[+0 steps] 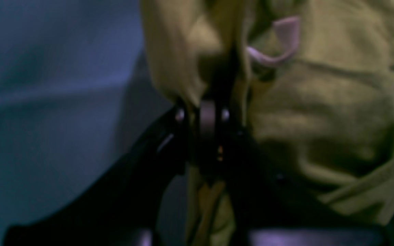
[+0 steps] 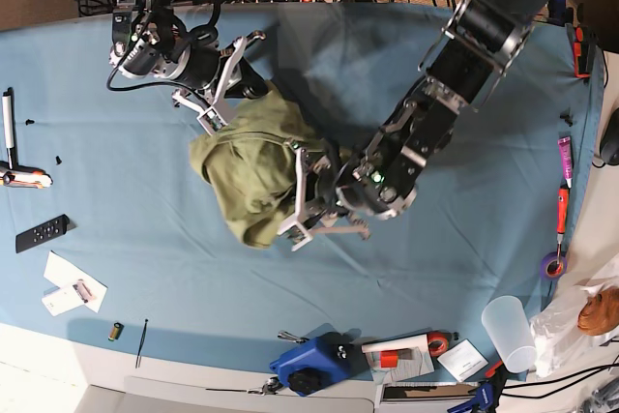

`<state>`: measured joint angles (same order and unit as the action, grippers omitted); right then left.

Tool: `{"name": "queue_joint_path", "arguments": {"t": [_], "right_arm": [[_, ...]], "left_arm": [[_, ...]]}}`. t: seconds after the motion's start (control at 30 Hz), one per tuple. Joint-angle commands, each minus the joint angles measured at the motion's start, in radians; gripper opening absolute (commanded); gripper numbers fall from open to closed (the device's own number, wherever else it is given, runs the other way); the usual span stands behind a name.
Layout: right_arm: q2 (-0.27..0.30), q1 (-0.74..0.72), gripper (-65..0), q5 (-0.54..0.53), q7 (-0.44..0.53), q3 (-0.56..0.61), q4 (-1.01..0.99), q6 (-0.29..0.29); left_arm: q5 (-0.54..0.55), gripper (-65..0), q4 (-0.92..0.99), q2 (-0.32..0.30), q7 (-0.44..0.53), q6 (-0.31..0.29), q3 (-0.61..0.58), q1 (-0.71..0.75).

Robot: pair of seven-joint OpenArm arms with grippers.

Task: Layout the t-shirt on the table in an organized manner, then fold the t-shirt properly
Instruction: 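Press and tuck the bundle with both grippers to compact it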

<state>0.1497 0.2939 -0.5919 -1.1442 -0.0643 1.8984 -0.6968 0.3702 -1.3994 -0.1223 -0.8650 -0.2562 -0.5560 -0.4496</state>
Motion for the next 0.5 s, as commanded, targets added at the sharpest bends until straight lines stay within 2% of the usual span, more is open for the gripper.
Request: {"name": "queue_joint_path", "arguments": {"t": [0.0, 0.13, 0.27, 0.33, 0.37, 0.47], "right_arm": [[0.005, -0.006, -65.0, -0.018, 0.023, -0.002, 0.018, -0.001], [0.005, -0.006, -65.0, -0.018, 0.023, -0.002, 0.018, -0.001], [0.005, -0.006, -65.0, -0.018, 0.023, -0.002, 0.018, -0.001], [0.005, -0.006, -65.0, -0.017, 0.023, -0.002, 0.018, -0.001], [0.005, -0.006, -65.0, -0.018, 0.023, -0.002, 0.018, -0.001], [0.005, -0.006, -65.0, -0.018, 0.027, -0.002, 0.018, -0.001]], "left_arm": [[0.003, -65.0, -0.018, 0.008, 0.029, 0.003, -0.002, -0.038], [-0.005, -65.0, -0.018, 0.011, 0.096, 0.004, -0.034, -0.051], [-0.080, -65.0, -0.006, 0.011, 0.205, 0.004, -0.079, -0.051], [-0.109, -65.0, -0.005, 0.012, 0.221, 0.003, -0.090, -0.051], [-0.109, -62.4, -0.005, 0.014, 0.220, 0.003, -0.090, -0.052], [-0.114, -45.1, -0.005, 0.028, 0.226, 0.004, -0.089, -0.052]]}}
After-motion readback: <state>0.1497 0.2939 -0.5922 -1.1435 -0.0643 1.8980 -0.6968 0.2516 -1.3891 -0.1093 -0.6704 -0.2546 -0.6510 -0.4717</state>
